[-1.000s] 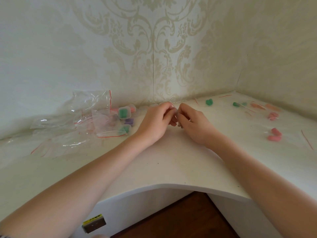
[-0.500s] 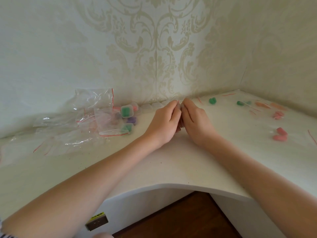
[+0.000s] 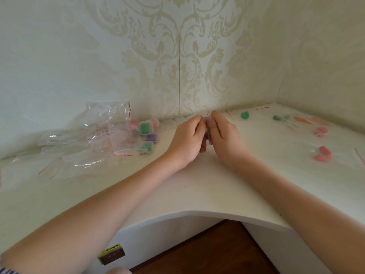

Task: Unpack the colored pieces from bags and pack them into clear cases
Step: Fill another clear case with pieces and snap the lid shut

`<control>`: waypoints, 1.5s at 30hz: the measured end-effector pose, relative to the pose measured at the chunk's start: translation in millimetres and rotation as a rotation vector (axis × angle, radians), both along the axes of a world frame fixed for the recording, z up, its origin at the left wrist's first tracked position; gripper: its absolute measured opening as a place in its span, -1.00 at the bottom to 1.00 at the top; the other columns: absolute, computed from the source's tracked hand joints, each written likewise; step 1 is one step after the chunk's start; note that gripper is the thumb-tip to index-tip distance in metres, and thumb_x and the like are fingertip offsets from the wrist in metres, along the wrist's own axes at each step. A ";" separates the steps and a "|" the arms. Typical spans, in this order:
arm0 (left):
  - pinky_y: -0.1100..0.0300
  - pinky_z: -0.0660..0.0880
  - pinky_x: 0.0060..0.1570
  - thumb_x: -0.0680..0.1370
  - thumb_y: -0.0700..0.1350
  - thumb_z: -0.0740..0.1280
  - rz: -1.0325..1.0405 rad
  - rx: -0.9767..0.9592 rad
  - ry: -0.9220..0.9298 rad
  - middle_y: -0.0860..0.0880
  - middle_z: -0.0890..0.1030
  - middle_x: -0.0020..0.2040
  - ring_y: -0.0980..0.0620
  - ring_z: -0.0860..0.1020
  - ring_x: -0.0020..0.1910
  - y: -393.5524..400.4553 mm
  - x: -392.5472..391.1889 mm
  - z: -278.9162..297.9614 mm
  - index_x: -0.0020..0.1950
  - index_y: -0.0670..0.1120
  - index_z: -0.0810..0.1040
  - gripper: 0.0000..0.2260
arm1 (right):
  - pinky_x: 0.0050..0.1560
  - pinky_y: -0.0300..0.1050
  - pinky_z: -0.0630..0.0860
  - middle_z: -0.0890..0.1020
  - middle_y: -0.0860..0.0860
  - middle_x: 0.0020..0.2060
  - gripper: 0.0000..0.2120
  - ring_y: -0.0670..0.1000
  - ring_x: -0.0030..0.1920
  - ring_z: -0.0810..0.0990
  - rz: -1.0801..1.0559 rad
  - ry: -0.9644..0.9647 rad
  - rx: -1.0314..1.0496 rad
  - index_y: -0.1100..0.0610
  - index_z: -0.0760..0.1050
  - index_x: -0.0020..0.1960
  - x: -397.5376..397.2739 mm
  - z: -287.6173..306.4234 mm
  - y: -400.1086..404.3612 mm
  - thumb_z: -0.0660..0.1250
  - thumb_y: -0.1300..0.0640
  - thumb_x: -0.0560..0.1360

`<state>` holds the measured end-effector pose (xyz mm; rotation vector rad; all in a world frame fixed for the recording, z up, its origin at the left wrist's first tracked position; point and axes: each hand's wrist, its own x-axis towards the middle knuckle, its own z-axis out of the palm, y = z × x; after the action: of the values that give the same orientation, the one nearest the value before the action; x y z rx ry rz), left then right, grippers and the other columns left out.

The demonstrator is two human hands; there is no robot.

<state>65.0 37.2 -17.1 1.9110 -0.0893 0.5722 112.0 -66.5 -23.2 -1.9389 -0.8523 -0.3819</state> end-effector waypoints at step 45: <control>0.26 0.61 -0.24 0.49 -0.33 0.37 -0.075 -0.783 0.230 -0.07 0.57 -0.26 0.10 0.57 -0.32 30.4 14.7 2.8 -0.21 -0.18 0.55 -0.89 | -0.24 -0.21 0.43 0.53 -0.05 -0.16 -0.85 -0.10 -0.27 0.51 0.098 0.524 0.126 -0.11 0.46 0.10 9.5 13.9 -14.3 0.19 0.10 0.60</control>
<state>79.8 67.5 -14.3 1.1886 0.1887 0.2675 121.5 -80.8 -9.3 -1.7533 -0.5584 0.1297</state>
